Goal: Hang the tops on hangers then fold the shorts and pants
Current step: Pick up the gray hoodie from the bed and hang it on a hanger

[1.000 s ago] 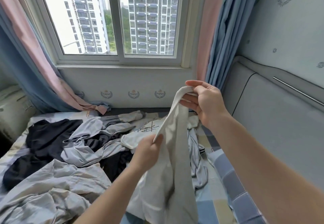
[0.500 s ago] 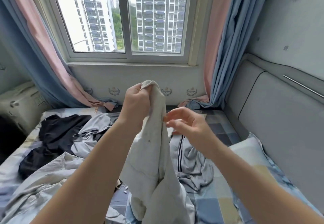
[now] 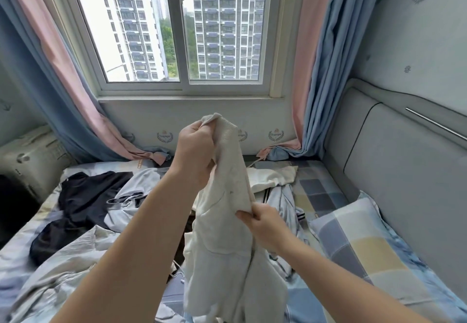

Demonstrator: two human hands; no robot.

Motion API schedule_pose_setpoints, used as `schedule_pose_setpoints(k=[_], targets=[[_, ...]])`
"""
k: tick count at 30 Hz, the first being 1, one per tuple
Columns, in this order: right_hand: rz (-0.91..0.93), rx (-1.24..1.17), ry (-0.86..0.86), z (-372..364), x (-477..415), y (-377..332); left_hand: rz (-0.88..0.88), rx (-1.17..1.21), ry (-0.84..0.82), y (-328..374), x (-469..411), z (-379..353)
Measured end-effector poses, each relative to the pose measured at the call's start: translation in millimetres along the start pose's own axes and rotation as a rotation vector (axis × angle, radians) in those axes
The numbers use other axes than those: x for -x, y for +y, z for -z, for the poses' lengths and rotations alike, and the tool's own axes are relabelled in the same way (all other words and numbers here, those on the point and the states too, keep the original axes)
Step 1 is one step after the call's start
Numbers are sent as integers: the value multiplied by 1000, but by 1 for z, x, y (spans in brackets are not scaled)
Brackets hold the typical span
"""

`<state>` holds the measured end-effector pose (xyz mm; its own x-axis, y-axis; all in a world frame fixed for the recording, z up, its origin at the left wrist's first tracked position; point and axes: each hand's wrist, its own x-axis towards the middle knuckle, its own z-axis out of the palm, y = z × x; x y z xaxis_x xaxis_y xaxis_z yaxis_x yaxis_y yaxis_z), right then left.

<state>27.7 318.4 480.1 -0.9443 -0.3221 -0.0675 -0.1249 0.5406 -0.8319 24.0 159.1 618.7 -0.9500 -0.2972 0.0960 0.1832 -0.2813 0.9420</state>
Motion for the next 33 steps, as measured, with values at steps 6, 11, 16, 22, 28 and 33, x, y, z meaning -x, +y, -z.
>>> schedule_pose_setpoints(k=[6, 11, 16, 22, 28, 33], targets=[[21, -77, 60, 38, -5, 4, 242, -242, -87, -45, -6, 24], [112, -212, 181, 69, -4, -24, 398, -497, -267, -94, 19, 31], [239, -325, 274, 96, -1, -52, 210, -511, -483, -134, 43, 29], [257, -442, 355, 111, -6, -53, -47, -538, -298, -139, 43, 15], [231, -496, 291, 102, -1, -17, -133, -344, -205, -98, 29, 4], [297, -326, 252, 70, 20, 12, -109, -133, -164, -71, 24, -4]])
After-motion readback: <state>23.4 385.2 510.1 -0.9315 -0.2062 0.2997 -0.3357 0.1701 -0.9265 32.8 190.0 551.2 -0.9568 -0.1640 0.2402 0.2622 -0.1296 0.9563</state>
